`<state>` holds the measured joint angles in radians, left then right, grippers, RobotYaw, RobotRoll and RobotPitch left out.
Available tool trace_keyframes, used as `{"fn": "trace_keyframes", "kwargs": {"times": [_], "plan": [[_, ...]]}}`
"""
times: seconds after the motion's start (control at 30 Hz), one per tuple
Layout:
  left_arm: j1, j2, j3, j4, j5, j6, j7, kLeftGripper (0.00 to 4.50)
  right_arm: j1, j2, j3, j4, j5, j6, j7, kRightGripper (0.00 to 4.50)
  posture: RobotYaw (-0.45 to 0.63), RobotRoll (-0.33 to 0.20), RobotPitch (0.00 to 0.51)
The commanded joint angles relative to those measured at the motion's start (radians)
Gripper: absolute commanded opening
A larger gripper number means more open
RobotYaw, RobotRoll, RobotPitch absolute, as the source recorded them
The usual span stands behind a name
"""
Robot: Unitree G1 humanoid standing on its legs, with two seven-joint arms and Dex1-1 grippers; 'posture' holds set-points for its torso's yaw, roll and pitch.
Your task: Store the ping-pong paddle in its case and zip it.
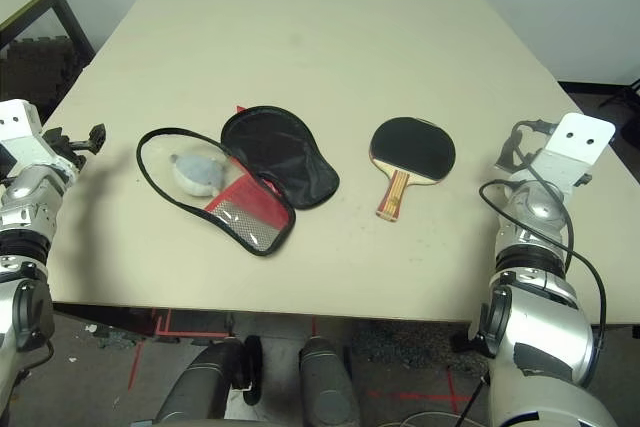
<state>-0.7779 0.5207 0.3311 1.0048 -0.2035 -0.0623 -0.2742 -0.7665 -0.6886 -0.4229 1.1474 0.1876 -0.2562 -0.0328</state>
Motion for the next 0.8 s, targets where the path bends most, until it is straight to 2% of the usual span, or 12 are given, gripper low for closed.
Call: {"fn": "trace_keyframes", "kwargs": {"times": [0.03,0.17,0.27,0.33,0.57,0.67,0.8], "plan": [[0.013,-0.015,-0.007,0.000,-0.001,0.015,-0.009,4.50,0.002,0.006,-0.002,0.016,0.005,0.023,0.007,4.48,-0.13,0.000,0.117],[-0.003,-0.029,-0.014,0.009,0.003,0.022,-0.016,4.50,0.008,0.006,-0.004,0.000,0.007,0.050,-0.001,4.48,-0.14,0.000,0.121],[-0.043,-0.029,-0.032,0.011,0.010,0.042,-0.044,4.50,0.021,-0.001,-0.005,-0.057,0.015,0.137,-0.014,4.48,-0.17,0.000,0.134],[-0.092,-0.021,-0.064,0.006,0.020,0.067,-0.108,4.50,0.065,0.002,0.010,-0.203,0.017,0.275,-0.018,4.48,-0.19,0.000,0.139],[-0.273,0.013,-0.163,0.036,0.055,0.167,-0.343,4.50,0.281,0.093,-0.011,-0.978,0.131,0.925,-0.092,4.48,-0.25,0.000,0.138],[-0.341,0.006,-0.196,0.064,0.067,0.196,-0.431,4.50,0.307,0.164,-0.029,-1.230,0.179,1.177,-0.154,4.48,-0.28,0.000,0.127],[-0.389,-0.023,-0.246,0.067,0.083,0.209,-0.530,4.50,0.286,0.248,-0.030,-1.429,0.207,1.432,-0.193,4.48,-0.31,0.000,0.122]]}}
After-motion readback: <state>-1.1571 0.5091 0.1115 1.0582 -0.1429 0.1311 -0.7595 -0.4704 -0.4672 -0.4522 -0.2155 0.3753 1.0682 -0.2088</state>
